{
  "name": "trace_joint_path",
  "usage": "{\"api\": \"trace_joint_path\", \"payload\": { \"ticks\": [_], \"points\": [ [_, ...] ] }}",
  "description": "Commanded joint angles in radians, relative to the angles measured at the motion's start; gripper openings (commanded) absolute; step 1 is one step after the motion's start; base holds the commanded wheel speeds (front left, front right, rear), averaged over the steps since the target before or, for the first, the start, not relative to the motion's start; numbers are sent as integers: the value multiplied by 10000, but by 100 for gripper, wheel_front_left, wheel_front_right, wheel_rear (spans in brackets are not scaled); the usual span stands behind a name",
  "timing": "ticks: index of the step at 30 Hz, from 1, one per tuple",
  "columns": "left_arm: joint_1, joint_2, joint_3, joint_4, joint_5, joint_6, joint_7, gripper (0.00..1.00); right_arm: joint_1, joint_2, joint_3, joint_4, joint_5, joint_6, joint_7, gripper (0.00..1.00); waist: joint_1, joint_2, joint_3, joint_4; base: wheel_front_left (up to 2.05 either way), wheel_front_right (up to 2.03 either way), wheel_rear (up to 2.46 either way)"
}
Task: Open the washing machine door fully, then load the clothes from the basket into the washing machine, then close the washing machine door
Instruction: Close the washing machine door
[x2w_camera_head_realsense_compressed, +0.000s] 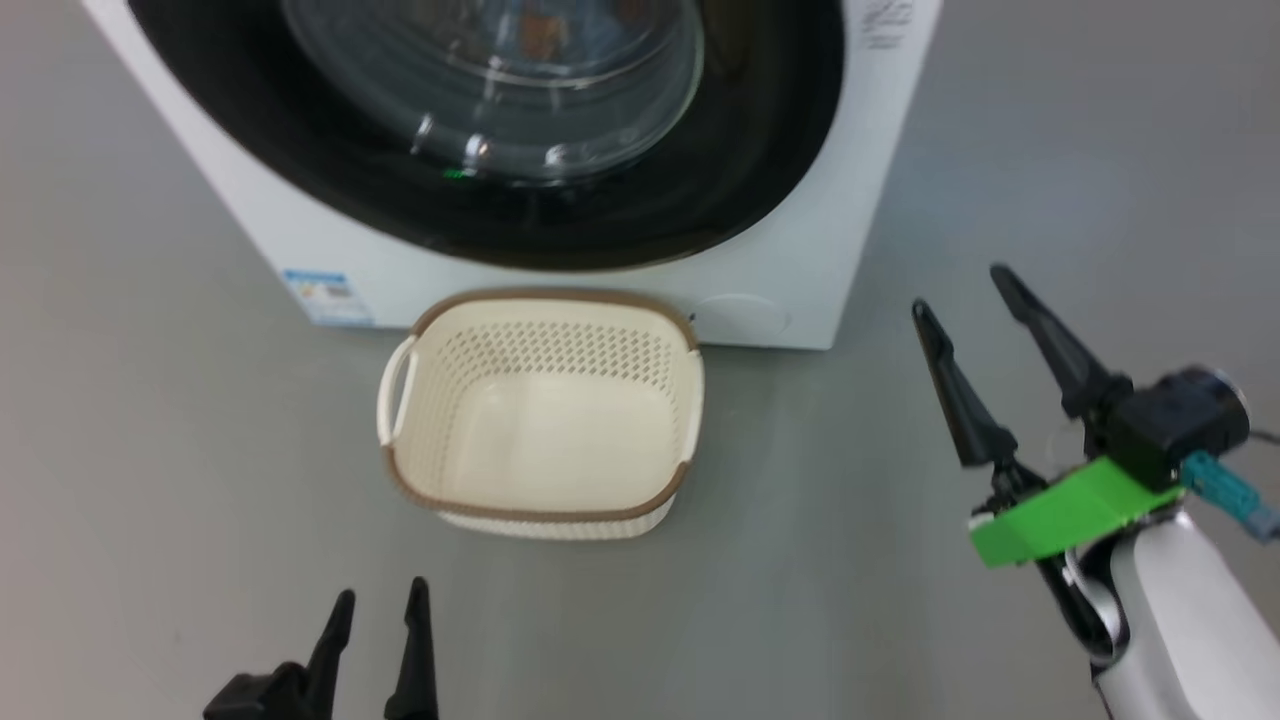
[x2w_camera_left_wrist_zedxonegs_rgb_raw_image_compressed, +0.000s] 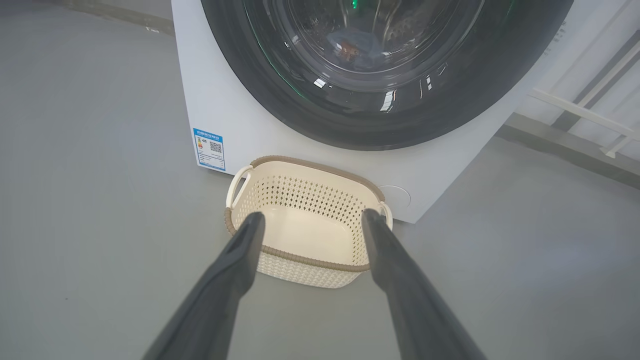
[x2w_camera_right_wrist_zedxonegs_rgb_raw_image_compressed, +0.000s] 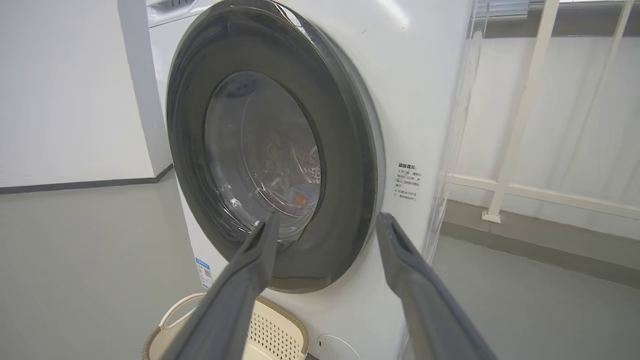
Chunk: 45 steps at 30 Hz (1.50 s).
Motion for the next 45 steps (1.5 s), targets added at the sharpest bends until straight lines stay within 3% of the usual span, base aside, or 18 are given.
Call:
{"api": "trace_joint_path", "payload": {
  "ticks": [1,11,27,45],
  "points": [
    [53,110,439,-154,206,-37,-67,100,348,151,26,-352,114,-57,25,100,1,0,-1060,-1070,0,0,0],
    [647,110,871,-320,438,-25,-67,100,2277,751,-831,-576,-135,-57,25,100,1,0,-1736,-1748,0,0,0],
    [1113,110,1275,-475,643,-20,-67,100,3905,1190,-1713,-615,-437,-57,25,100,1,0,-2199,-1941,0,0,0],
    [1418,110,1283,-597,671,-3,-67,100,4340,1321,-2405,-178,-633,-57,25,100,1,0,-2156,-1918,0,0,0]
  ]
}}
